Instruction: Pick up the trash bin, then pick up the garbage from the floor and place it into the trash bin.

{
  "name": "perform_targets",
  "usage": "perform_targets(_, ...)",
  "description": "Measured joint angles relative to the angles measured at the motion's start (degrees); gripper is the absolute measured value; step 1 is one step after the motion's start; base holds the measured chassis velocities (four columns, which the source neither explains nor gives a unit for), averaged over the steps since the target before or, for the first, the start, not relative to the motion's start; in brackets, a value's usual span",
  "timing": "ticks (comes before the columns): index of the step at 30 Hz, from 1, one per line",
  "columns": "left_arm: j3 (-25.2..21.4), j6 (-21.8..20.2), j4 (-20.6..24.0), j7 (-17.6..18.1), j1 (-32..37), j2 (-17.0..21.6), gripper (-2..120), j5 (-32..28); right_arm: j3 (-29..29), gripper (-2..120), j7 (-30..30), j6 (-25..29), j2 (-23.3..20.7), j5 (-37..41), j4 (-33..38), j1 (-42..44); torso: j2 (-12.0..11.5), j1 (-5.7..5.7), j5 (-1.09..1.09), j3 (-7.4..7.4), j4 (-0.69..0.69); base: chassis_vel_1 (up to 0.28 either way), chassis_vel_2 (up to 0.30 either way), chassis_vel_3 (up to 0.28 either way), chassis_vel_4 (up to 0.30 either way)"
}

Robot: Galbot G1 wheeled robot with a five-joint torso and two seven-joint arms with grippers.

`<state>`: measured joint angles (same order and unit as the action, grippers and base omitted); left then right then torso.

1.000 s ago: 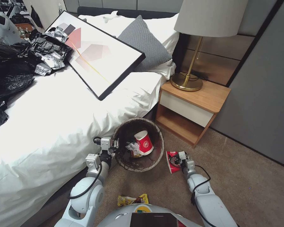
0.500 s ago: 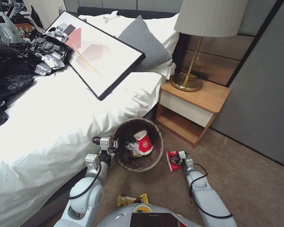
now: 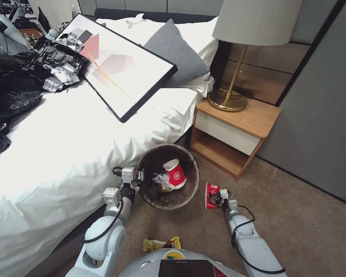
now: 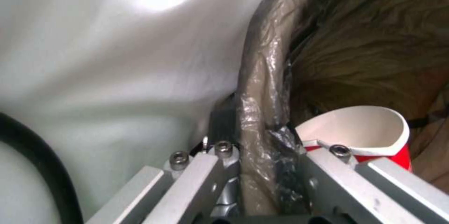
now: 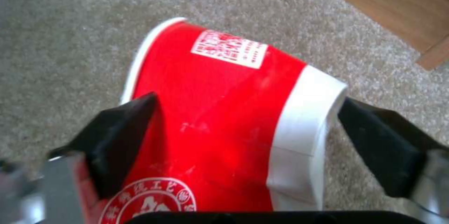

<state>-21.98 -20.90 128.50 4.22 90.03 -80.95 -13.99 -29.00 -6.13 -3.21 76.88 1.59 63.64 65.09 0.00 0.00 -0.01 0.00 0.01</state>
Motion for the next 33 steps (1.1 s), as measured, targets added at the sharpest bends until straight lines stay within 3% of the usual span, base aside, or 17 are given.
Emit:
perform_targets(7,0.1,0.0,0.0,0.1,-0.1,0.1,0,0.0,-0.8,67,0.6,1.0,0.4,0.1,1.3,2.9,0.0,0.0,0.01,0.0,-0.01,0.0,0.0,0.0,0.0)
perform_targets(19,0.4,0.0,0.2,0.2,-0.3,0.3,0,-0.4,-1.5,18,1.6,1.5,0.6,0.1,4.5,6.0,0.0,0.0,0.01,0.0,-0.02,0.0,0.0,0.0,0.0)
perform_targets(21,0.4,0.0,0.2,0.2,-0.3,0.3,0,-0.4,-1.5,17,1.6,1.5,0.6,0.1,4.5,6.0,0.0,0.0,0.01,0.0,-0.02,0.0,0.0,0.0,0.0)
perform_targets(22,0.4,0.0,0.0,0.2,-0.5,0.3,0,-0.4,-1.5,8,1.6,1.6,0.6,0.1,4.6,6.0,0.0,0.0,0.02,0.0,-0.01,0.0,0.0,0.0,0.0)
perform_targets(33,0.3,0.0,-0.1,0.2,-0.4,0.2,0,-0.4,-1.3,3,2.0,2.9,0.7,0.1,6.1,6.5,0.0,0.0,0.03,0.0,-0.01,0.0,0.0,0.0,0.0)
